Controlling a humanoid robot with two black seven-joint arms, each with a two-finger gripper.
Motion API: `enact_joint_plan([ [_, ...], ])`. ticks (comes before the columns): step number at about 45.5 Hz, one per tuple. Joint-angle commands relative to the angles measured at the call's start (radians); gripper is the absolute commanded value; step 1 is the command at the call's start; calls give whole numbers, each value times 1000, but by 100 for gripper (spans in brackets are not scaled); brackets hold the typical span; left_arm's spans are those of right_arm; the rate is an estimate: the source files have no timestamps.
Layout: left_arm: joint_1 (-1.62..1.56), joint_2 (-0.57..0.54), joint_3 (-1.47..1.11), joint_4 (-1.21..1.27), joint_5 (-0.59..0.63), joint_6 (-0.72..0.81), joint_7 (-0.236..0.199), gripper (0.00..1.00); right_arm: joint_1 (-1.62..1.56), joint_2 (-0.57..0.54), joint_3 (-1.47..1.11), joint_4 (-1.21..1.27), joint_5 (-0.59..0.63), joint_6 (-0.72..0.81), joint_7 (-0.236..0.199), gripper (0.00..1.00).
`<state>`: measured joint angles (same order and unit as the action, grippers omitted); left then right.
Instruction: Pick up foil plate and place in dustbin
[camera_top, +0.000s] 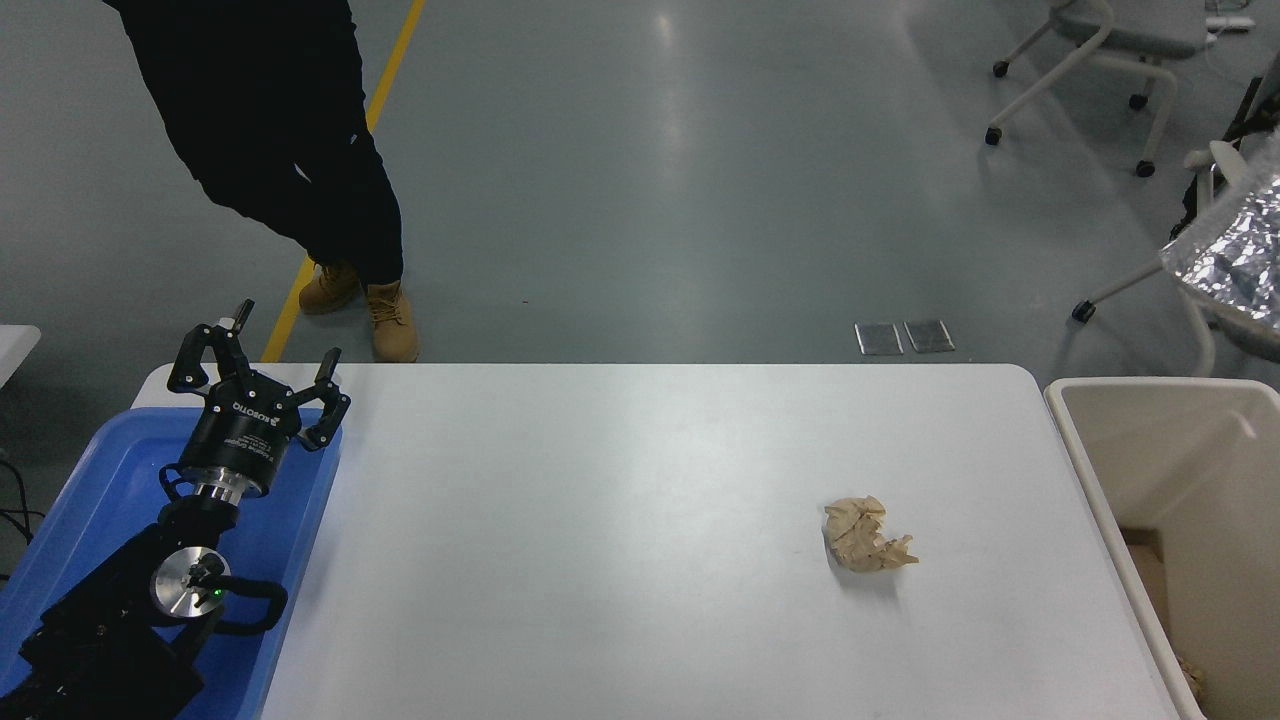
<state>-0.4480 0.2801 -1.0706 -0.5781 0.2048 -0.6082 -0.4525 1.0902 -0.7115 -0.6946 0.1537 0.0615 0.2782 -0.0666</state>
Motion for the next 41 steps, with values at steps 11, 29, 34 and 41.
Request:
enact_joint_plan([
  [11,0,-1,0,0,-1,-1,0,98,-418,119,285,-98,69,-234,-41,0],
  [29,0,1,1,0,1,1,-2,98,-527,231,382,-98,69,-310,-41,0],
  [34,0,-1,0,0,1,1,-2,98,-529,234,382,-98,69,-310,-41,0],
  [41,0,1,0,0,1,1,0,98,-529,241,382,-98,69,-310,-41,0],
])
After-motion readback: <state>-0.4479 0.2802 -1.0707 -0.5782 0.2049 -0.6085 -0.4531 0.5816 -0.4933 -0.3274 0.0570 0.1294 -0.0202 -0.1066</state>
